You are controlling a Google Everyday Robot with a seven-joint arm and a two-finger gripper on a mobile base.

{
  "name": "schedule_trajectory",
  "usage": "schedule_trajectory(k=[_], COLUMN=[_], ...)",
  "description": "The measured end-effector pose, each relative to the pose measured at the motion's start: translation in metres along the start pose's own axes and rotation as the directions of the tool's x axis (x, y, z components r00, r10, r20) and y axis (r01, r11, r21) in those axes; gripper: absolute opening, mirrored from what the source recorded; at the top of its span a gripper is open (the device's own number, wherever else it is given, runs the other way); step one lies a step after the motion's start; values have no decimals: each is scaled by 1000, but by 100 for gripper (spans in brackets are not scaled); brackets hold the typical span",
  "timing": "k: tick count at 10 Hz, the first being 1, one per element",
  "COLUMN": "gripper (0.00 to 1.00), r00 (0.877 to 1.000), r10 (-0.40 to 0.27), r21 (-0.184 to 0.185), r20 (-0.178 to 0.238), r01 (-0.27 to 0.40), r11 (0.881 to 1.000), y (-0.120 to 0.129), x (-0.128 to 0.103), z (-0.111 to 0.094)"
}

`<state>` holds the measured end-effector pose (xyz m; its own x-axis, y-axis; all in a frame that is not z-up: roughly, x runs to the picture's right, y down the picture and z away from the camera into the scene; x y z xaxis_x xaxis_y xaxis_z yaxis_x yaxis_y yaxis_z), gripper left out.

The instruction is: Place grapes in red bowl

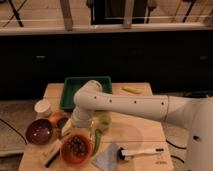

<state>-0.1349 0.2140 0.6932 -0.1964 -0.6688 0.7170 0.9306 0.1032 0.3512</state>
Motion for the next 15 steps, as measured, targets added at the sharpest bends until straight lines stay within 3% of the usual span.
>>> schedule_trajectory(k=[15], gripper=[80], r00=[1000], r10=[-1], r21=[0], r20=[0], r01=[1], r11=[1000], y=[0], x=[0], z=[0])
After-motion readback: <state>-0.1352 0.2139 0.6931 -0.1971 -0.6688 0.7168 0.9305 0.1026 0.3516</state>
